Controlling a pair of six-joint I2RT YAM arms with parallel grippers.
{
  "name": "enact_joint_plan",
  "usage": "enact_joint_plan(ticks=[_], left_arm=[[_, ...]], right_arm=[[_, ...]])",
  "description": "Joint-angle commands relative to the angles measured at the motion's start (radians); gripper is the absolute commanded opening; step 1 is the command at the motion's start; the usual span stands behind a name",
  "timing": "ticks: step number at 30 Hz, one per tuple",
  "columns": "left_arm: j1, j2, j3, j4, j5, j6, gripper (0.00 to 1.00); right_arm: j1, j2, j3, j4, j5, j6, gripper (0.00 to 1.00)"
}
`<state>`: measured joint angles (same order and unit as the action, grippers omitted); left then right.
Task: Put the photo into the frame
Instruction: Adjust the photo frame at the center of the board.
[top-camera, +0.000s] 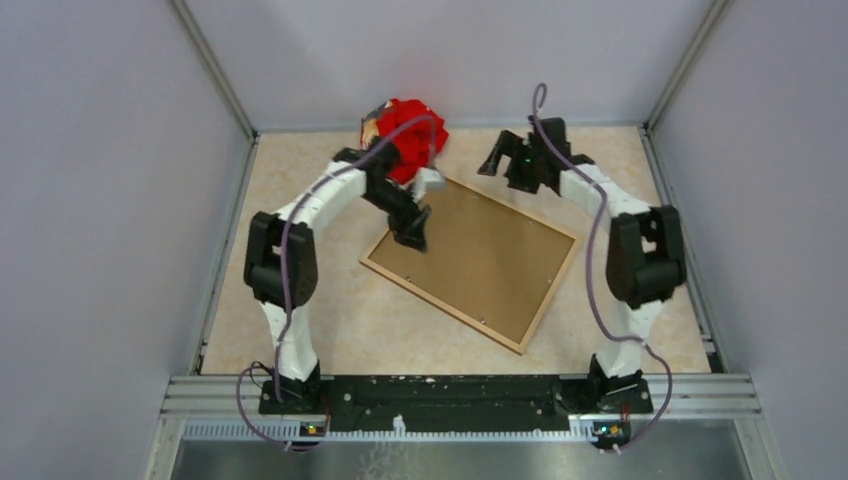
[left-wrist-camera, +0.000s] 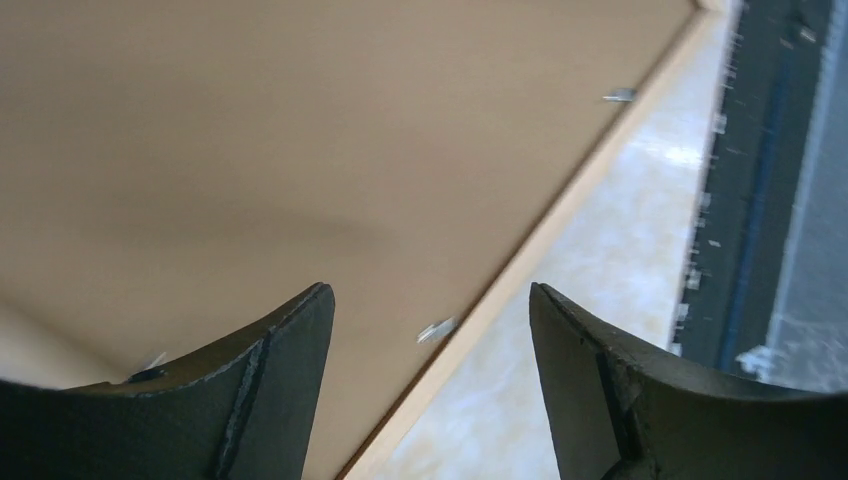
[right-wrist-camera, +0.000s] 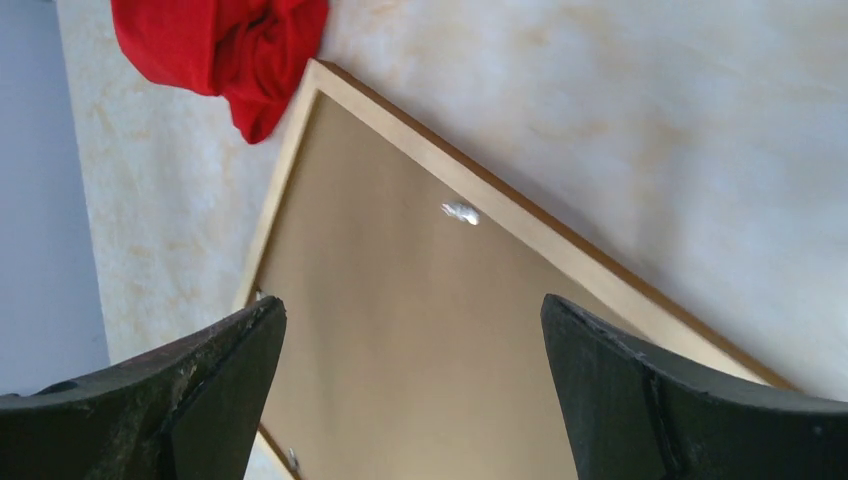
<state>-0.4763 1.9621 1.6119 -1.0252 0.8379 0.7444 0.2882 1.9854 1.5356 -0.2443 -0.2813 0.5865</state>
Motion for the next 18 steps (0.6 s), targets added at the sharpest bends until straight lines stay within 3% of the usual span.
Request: enact_joint_plan(ticks=[1,6,10,14,18], left_arm=[[0.225,-0.077,0.061,0.021,-0.065,0.005,0.78],[0.387,0.011,0.087,0.204,-0.194,-0.157,0.67],[0.409,0.059,0.039,0.316,-0.300,-0.204,0.60],[0.406,0.060,-0.059,0.433,-0.340,-0.219,0.56],[0.403,0.080,-0.108,0.469,-0.351,-0.225,0.52]], right_arm=[[-0.075,-0.339,-0.253,-0.048,0.116,0.001,0.99],[-0.129,-0.646,-0.607,-0.066,0.212,0.065,0.99],[-0.200,-0.870,-0.791,-0.095,0.233,0.118,0.99],[-0.222,-0.984,-0.878,-0.153,0.235,0.140,0.99],[-0.229,-1.002,-0.975,-0.129,0.228,0.180,0.99]])
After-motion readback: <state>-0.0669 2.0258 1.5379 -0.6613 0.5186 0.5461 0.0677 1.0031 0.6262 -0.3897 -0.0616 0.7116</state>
